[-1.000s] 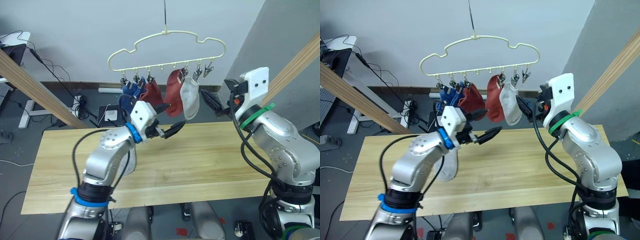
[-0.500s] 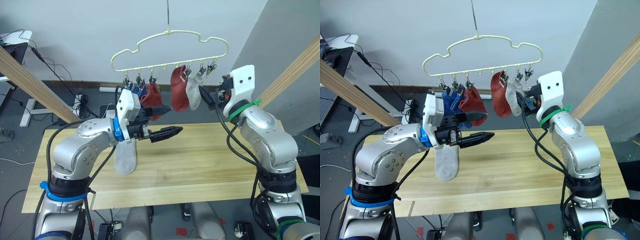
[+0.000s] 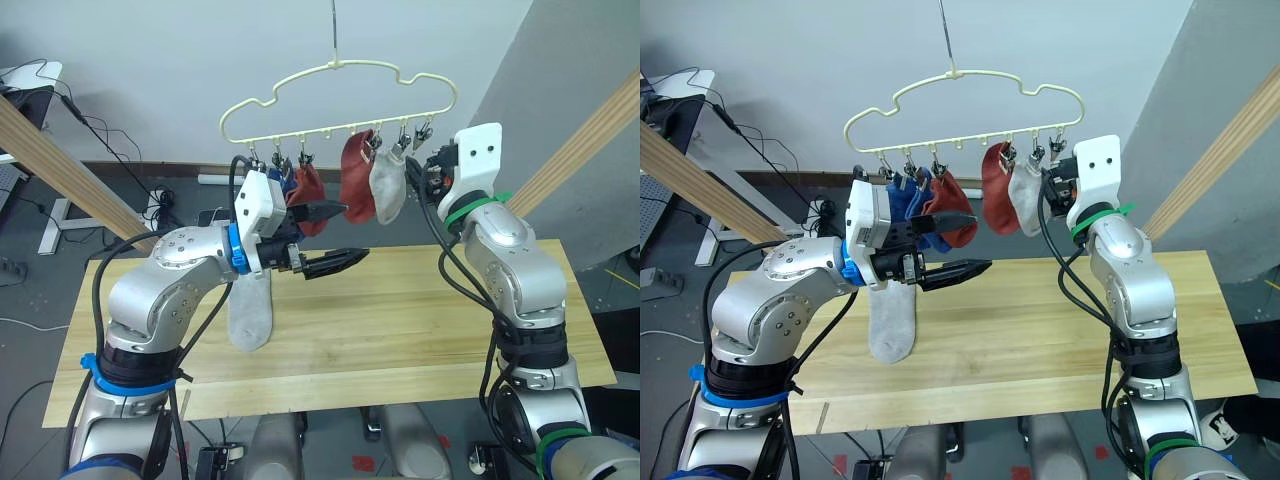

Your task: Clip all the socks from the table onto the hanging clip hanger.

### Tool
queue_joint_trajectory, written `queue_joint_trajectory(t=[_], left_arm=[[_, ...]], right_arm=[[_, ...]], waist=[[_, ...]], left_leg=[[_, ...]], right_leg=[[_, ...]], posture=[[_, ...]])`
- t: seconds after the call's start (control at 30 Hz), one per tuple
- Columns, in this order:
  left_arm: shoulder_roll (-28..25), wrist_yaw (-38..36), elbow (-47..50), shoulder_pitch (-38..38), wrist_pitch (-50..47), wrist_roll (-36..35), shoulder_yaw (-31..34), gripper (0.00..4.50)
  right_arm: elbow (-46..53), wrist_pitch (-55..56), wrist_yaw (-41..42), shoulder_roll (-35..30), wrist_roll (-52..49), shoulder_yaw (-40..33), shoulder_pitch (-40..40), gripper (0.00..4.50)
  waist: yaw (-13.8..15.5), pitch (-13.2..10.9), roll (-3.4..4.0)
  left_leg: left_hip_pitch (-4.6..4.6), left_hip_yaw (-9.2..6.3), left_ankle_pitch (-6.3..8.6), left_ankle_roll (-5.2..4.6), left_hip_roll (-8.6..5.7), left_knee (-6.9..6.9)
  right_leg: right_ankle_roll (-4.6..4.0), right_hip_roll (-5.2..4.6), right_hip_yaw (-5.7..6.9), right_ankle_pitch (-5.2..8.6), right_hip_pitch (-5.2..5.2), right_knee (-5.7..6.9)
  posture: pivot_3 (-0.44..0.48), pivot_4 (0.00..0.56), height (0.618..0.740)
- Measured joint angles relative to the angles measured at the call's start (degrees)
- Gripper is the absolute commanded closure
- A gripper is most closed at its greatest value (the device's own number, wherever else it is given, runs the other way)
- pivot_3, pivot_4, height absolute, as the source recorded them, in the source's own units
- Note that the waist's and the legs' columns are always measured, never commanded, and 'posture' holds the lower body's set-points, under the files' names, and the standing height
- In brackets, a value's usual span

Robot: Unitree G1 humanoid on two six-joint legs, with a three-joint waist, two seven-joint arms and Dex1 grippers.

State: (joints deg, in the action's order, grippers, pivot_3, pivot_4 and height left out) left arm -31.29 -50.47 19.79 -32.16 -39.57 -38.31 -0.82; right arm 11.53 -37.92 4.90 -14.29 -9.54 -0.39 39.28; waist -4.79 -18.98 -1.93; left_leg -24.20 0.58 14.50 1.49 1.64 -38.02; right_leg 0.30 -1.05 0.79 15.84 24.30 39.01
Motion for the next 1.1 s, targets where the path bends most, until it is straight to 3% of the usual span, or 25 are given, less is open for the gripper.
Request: queue_joint_trajectory(t=[0.53,0.63,0.7,1.1], left_arm=[[0.21,1.14,-0.10,-1.32,1.48,1.11,-0.02,0.00],[0.27,1.23,-0.10,-1.32,1.55,1.19,-0.07,0.00],[0.40,1.27,-0.10,-1.31,1.58,1.24,-0.23,0.00],[1.25,1.48,-0.09,-1.27,2.24,1.48,-1.14,0.00]], right_arm=[[-10.75,7.77,-4.21,4.62,3.91,-0.77,4.95,1.17],[-11.01,8.34,-4.99,5.70,3.88,-1.19,5.05,1.75],[-11.14,8.43,-5.18,6.12,3.86,-1.27,5.14,2.39],[-11.14,8.43,-7.08,9.89,3.75,-2.58,6.15,2.39]], waist=[[0.01,0.00,0.00],[0.00,0.00,0.00],[0.01,0.00,0.00],[-0.02,0.01,0.01]], left_leg=[[-0.01,0.02,0.00,0.01,0.00,-0.01],[0.00,0.01,-0.01,0.01,0.01,-0.01],[-0.01,0.01,0.00,0.01,0.00,-0.01],[0.00,0.01,-0.01,0.01,0.01,-0.04]], right_leg=[[-0.02,-0.01,0.00,-0.01,0.01,0.01],[-0.02,-0.01,0.00,-0.01,0.01,0.02],[-0.02,-0.01,0.00,-0.01,0.01,0.02],[-0.02,-0.01,0.00,-0.01,0.01,0.05]], posture=[[-0.149,0.318,0.740],[-0.149,0.319,0.740],[-0.151,0.318,0.740],[-0.151,0.316,0.740]])
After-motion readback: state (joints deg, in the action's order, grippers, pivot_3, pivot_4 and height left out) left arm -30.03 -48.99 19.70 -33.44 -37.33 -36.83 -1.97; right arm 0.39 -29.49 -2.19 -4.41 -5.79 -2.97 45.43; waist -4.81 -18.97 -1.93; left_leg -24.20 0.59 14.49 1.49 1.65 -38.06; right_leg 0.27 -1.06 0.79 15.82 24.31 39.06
